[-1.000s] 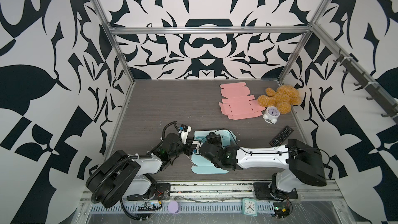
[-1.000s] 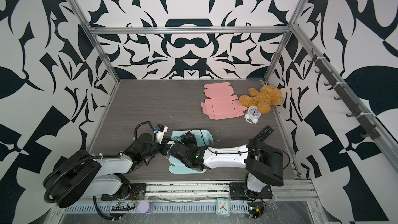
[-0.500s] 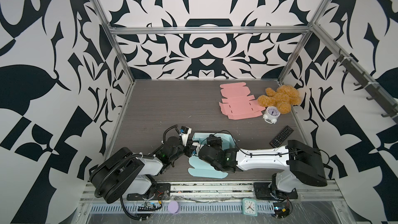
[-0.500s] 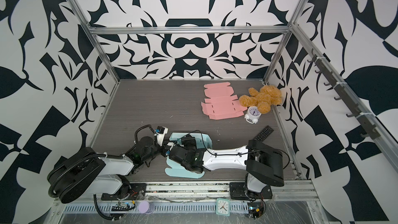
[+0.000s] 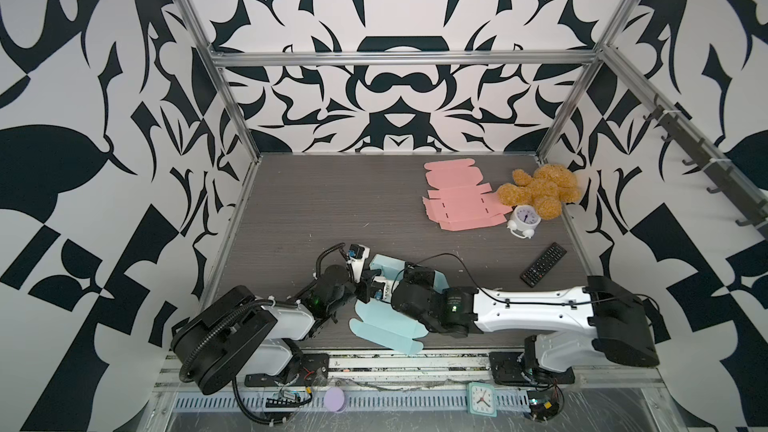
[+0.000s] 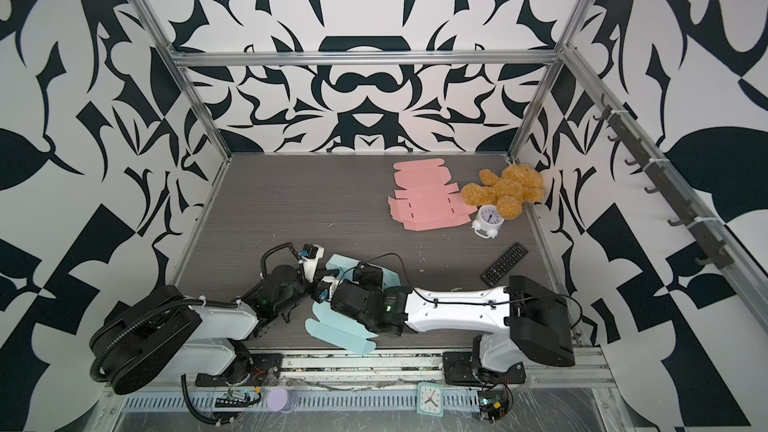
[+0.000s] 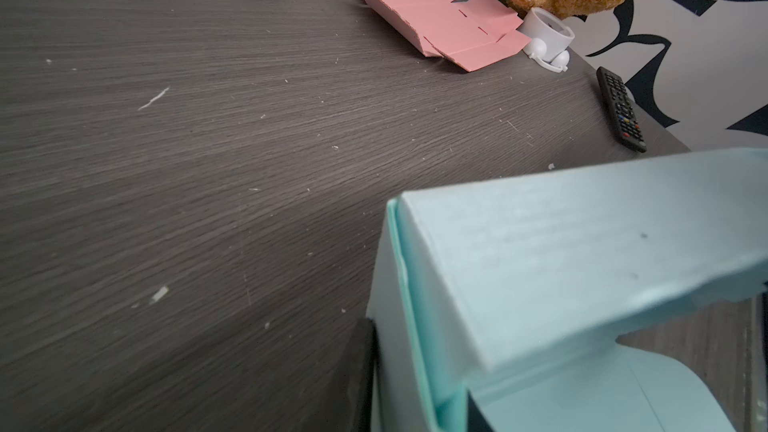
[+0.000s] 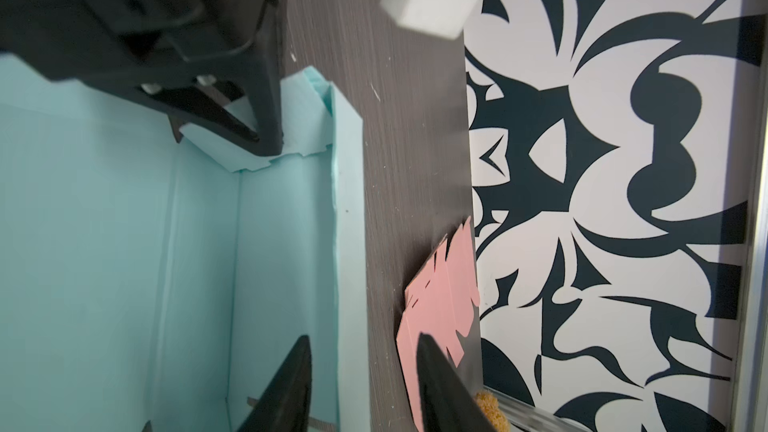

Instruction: Fold the paper box

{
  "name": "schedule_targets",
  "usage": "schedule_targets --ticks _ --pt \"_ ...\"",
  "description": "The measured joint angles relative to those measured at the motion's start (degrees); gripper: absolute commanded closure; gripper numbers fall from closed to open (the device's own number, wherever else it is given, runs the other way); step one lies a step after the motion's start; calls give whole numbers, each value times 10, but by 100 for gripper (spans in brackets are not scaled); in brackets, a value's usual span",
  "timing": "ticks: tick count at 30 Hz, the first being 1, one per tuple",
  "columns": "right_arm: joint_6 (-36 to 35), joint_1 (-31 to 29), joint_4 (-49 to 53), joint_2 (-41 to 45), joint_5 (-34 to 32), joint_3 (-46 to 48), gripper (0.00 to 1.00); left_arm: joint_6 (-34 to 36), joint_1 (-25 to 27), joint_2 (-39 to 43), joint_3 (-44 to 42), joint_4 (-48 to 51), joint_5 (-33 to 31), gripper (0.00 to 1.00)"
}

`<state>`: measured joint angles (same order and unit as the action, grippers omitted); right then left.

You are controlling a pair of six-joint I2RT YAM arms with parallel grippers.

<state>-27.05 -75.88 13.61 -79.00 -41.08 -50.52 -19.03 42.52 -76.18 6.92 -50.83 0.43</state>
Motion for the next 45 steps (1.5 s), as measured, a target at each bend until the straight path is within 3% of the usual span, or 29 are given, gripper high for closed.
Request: schedule_targets --ticks 4,8,15,19,25,39,45 --pt "68 0 -2 71 54 0 32 9 4 3 0 7 -8 79" --pt "155 25 -5 96 113 -14 36 17 12 3 1 8 -18 79" --pt "336 179 20 7 269 -112 38 37 29 3 10 20 -38 80" --pt "396 220 41 -58 336 -140 38 49 37 3 18 34 -50 80" --pt "447 236 60 -111 410 -136 40 66 47 15 37 70 -69 80" --pt "507 267 -9 -109 506 -80 48 80 54 1 63 101 -92 75" --pt "534 268 -42 -101 534 -56 50 77 68 1 64 104 -123 80"
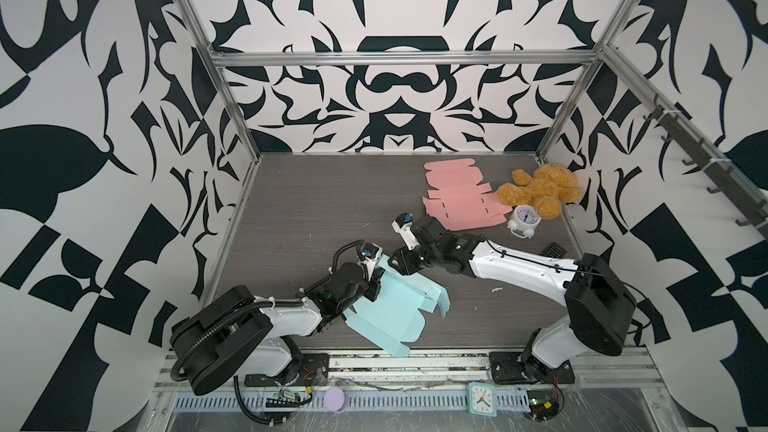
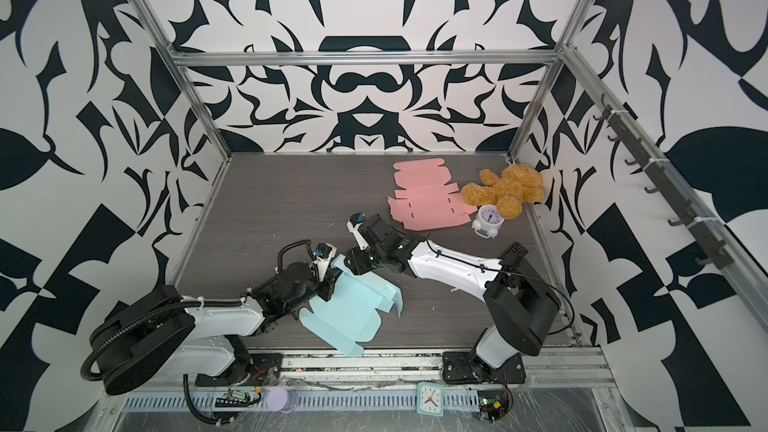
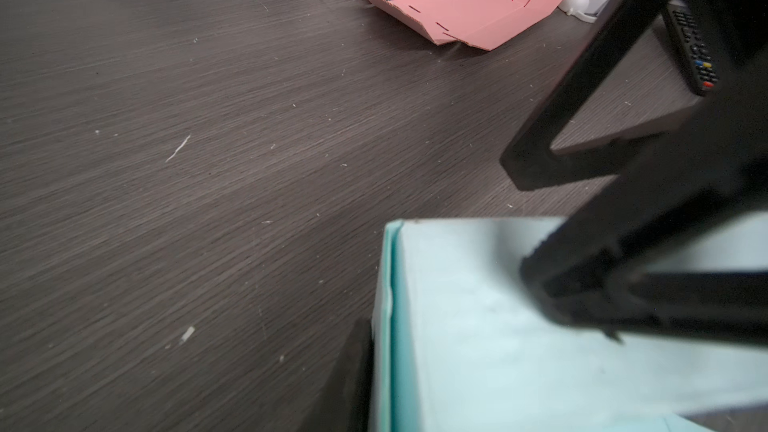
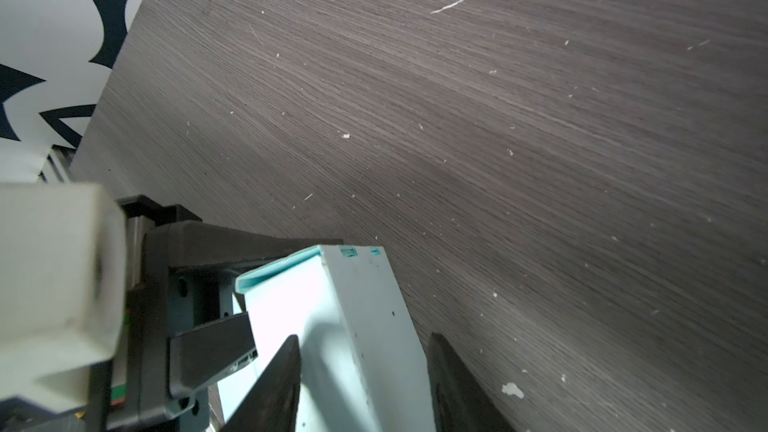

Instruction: Fold the paper box

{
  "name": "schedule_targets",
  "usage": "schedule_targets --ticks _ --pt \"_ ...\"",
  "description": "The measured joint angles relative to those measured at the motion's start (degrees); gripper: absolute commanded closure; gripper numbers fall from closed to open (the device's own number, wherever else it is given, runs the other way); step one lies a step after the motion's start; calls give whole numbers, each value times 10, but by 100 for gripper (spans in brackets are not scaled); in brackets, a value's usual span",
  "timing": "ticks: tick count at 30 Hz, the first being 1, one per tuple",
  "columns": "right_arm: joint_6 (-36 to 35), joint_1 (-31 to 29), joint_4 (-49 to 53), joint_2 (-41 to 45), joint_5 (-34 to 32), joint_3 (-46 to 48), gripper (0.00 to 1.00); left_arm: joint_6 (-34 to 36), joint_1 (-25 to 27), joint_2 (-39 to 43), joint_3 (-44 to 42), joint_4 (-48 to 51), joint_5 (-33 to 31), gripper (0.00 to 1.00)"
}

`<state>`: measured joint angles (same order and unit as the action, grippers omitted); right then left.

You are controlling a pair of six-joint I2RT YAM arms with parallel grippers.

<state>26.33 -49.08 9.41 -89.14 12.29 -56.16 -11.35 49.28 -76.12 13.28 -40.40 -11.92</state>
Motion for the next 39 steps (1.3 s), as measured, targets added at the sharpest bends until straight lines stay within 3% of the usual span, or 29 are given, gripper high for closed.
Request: schedule_targets --ticks 6,11,26,39 --pt "55 0 -51 11 40 38 53 -1 7 3 0 10 -30 90" --pt "106 3 -107 21 72 77 55 3 12 3 0 12 -39 91" --pt "171 -4 -168 47 71 133 58 -3 23 -4 0 14 -50 75" --pt "175 -8 -168 53 59 136 61 -8 27 -70 -7 -46 -59 76"
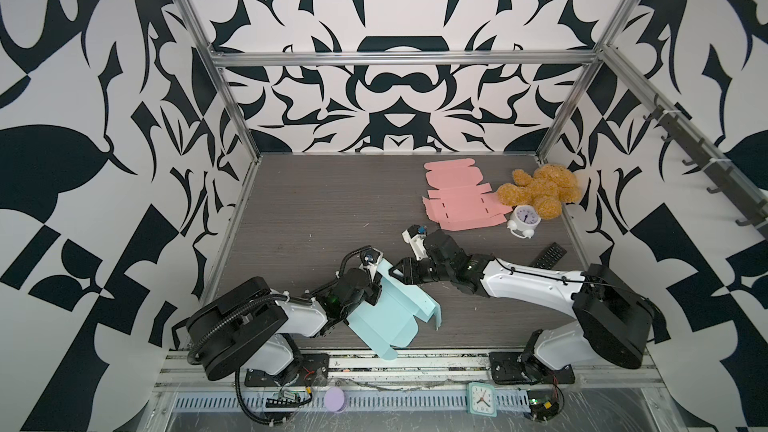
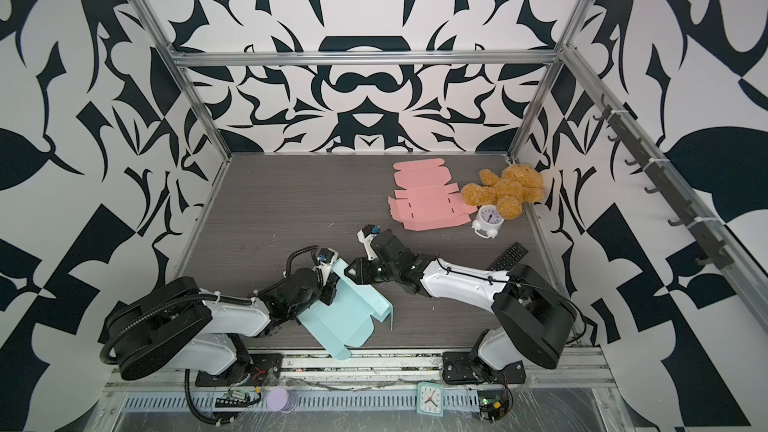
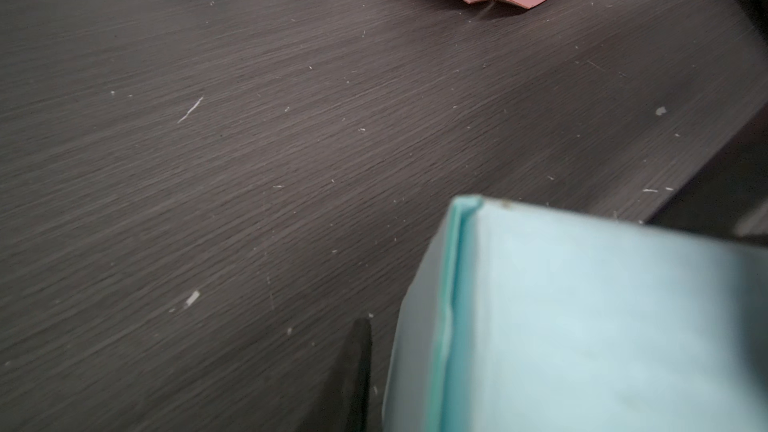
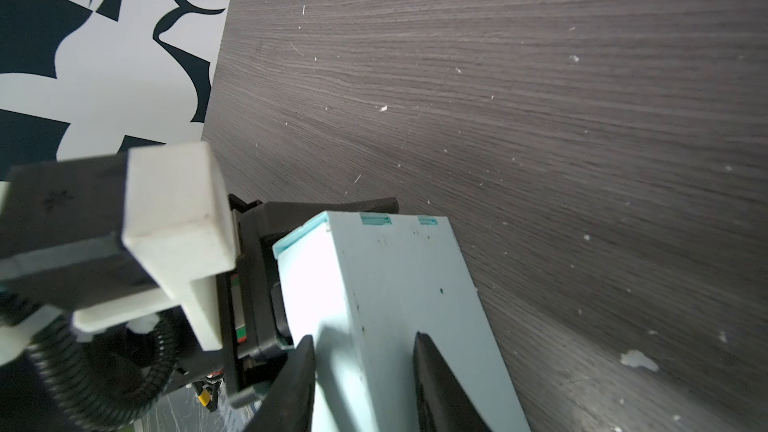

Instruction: Fold the paper box

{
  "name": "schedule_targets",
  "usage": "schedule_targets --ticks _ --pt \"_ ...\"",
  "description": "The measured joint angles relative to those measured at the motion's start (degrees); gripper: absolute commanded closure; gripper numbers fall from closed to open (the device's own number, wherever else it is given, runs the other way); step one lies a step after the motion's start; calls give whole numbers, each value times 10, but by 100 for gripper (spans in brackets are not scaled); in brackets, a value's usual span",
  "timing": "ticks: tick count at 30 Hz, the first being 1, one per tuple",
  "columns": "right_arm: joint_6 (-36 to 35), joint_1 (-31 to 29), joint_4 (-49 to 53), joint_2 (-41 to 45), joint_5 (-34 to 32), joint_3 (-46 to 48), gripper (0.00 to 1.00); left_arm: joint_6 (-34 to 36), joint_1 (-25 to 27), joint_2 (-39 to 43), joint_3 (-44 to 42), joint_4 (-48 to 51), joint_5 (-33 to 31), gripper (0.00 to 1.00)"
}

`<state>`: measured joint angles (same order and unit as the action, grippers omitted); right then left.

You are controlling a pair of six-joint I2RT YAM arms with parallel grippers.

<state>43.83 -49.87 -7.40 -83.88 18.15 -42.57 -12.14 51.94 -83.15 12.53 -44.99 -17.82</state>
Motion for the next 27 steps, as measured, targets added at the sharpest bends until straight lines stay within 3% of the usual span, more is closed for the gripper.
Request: schedule_targets --ticks 10,15,27 --pt "22 -3 -8 12 -17 11 63 2 4 -22 -2 -29 -4 86" --pt "30 -10 -12 14 -28 16 63 -2 3 -22 -5 -37 -4 77" --pt "30 -14 1 32 -51 23 65 -12 5 30 -38 -43 -6 76"
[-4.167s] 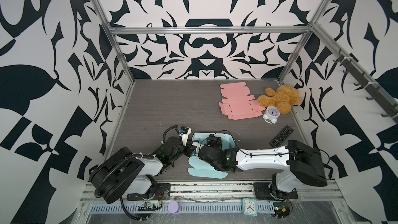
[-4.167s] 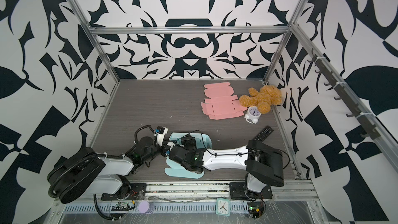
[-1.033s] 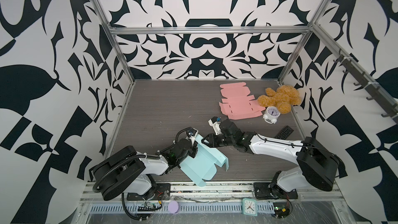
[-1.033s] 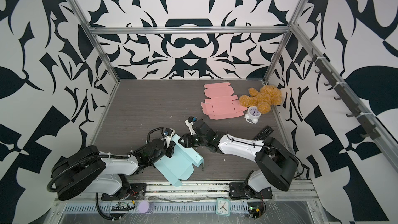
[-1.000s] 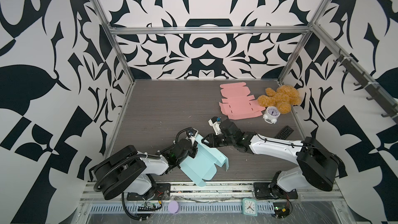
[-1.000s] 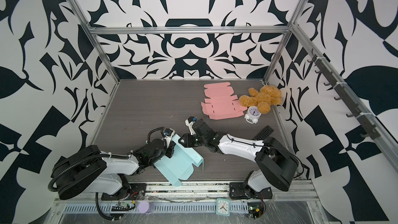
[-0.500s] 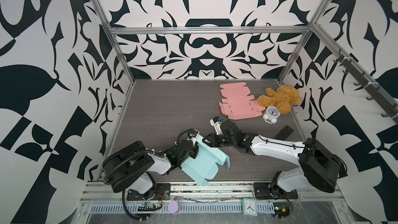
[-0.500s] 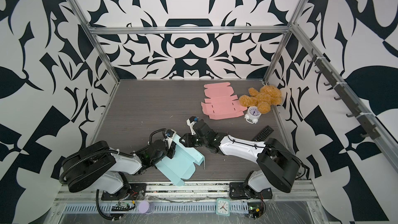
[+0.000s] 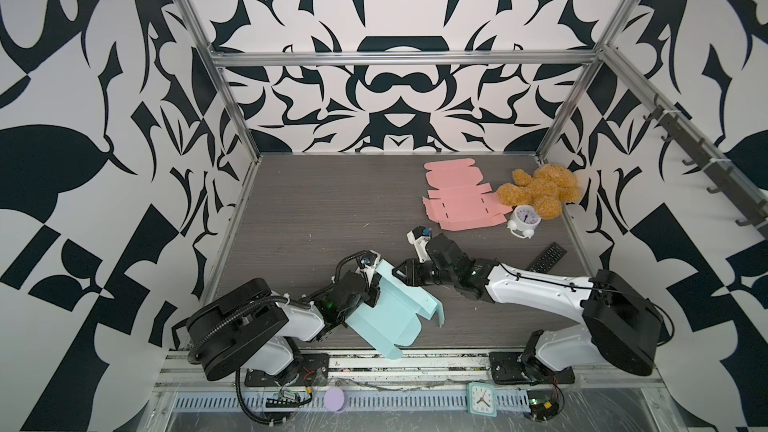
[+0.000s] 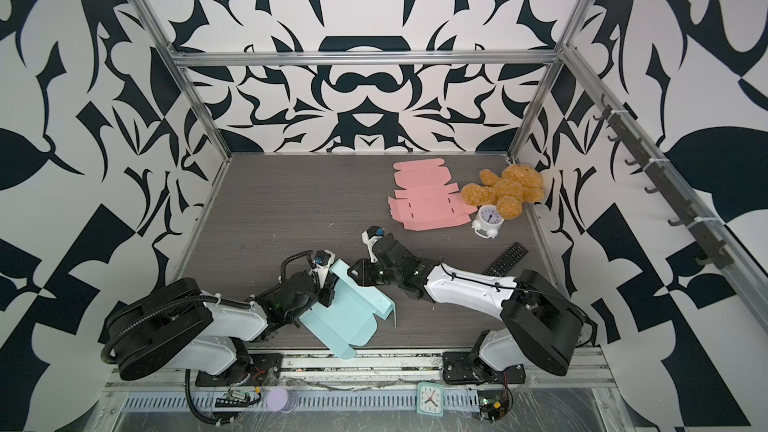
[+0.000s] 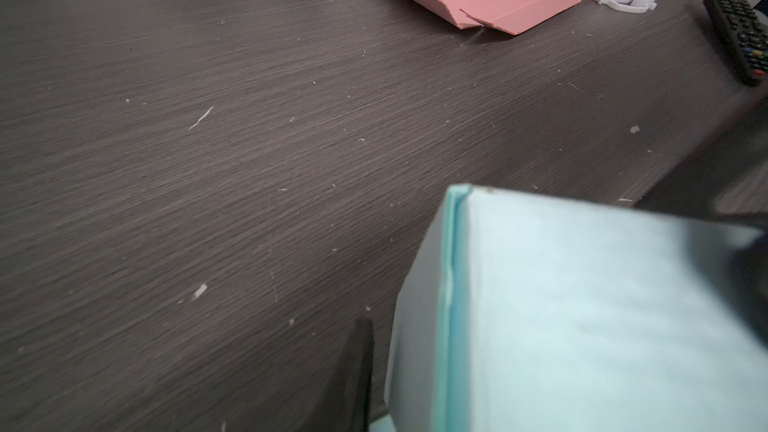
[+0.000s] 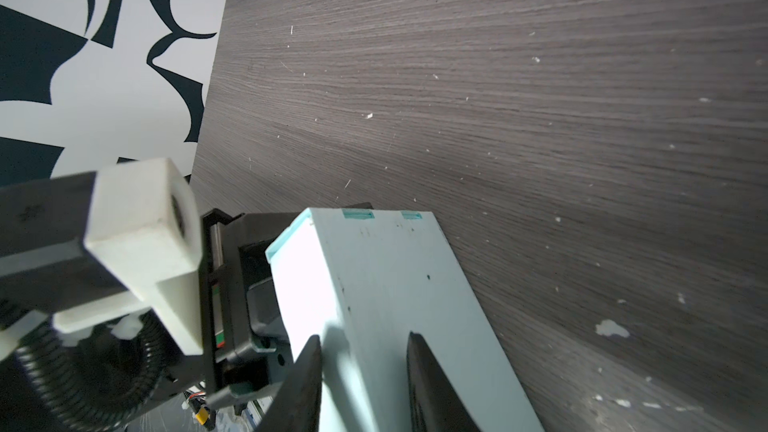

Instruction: Fold the paper box

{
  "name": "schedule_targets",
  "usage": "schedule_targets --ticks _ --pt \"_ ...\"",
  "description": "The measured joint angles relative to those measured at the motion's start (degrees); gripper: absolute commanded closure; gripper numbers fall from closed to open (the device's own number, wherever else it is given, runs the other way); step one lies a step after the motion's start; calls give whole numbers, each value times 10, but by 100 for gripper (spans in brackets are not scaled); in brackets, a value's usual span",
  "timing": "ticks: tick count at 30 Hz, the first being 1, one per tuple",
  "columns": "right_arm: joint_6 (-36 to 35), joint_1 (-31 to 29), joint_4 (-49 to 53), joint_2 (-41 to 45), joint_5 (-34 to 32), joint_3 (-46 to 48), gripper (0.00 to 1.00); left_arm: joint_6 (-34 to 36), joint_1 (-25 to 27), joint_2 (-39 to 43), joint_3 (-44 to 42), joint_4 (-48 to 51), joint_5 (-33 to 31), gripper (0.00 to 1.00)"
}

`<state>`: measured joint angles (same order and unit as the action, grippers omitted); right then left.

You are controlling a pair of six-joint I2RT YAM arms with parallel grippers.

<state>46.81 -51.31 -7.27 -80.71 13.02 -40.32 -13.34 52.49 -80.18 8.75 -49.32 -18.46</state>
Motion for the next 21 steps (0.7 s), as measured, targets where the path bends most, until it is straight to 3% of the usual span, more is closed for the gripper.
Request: schedule_targets --ticks 8,14,21 --pt "0 -1 1 1 -6 0 66 1 0 16 -5 4 0 76" --pt "0 -1 2 2 -8 0 67 4 1 16 -1 6 2 82" --pt "0 -2 2 2 -9 0 67 9 5 29 0 7 5 77"
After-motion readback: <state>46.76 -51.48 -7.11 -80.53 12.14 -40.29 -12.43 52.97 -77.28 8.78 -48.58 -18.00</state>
